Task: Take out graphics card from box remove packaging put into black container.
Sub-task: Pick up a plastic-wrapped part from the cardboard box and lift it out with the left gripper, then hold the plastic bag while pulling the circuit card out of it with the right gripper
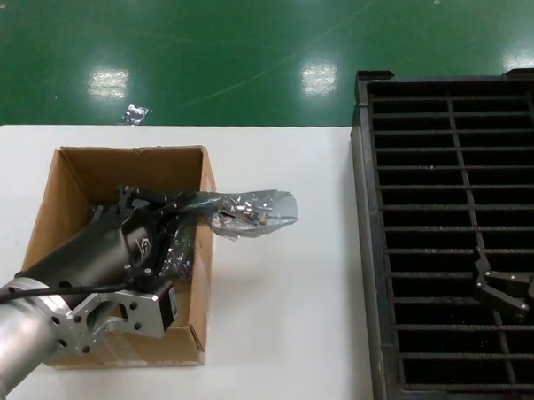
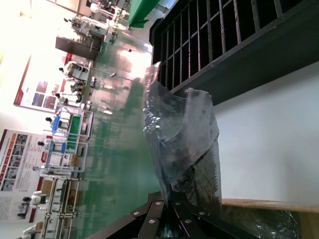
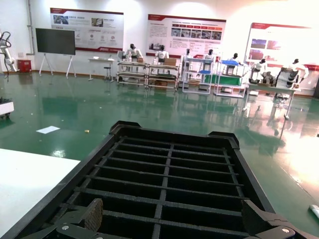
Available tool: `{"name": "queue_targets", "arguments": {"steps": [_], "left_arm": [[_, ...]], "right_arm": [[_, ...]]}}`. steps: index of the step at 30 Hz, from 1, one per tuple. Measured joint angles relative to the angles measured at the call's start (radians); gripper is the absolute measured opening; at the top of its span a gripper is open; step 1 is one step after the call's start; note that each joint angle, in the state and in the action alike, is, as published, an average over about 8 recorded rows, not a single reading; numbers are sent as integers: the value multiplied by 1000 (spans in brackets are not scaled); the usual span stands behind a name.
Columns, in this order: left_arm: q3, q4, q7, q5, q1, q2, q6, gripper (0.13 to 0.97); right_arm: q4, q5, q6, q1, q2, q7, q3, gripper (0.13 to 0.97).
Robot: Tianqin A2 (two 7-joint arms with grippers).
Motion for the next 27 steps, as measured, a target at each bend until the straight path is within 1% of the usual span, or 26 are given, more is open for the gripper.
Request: {"name": "queue_targets", "arguments": {"steps": [6,9,14,20,27], "left_arm": [[0,0,0,0,0,0,0,139],[0,0,0,0,0,0,0,139],[0,0,0,0,0,0,0,139],[0,0,0,0,0,0,0,139],[0,0,0,0,0,0,0,139]], "right_arm": [[11,1,-10,16,-12,-3,-4,966],[27,5,-7,42,-23,-3,-25,966],[56,31,46,105,-27,-13,-114,966],[64,56,109,181,-29,-60,-237,961],[30,32,114,258,-39,-115,-313,946]]}}
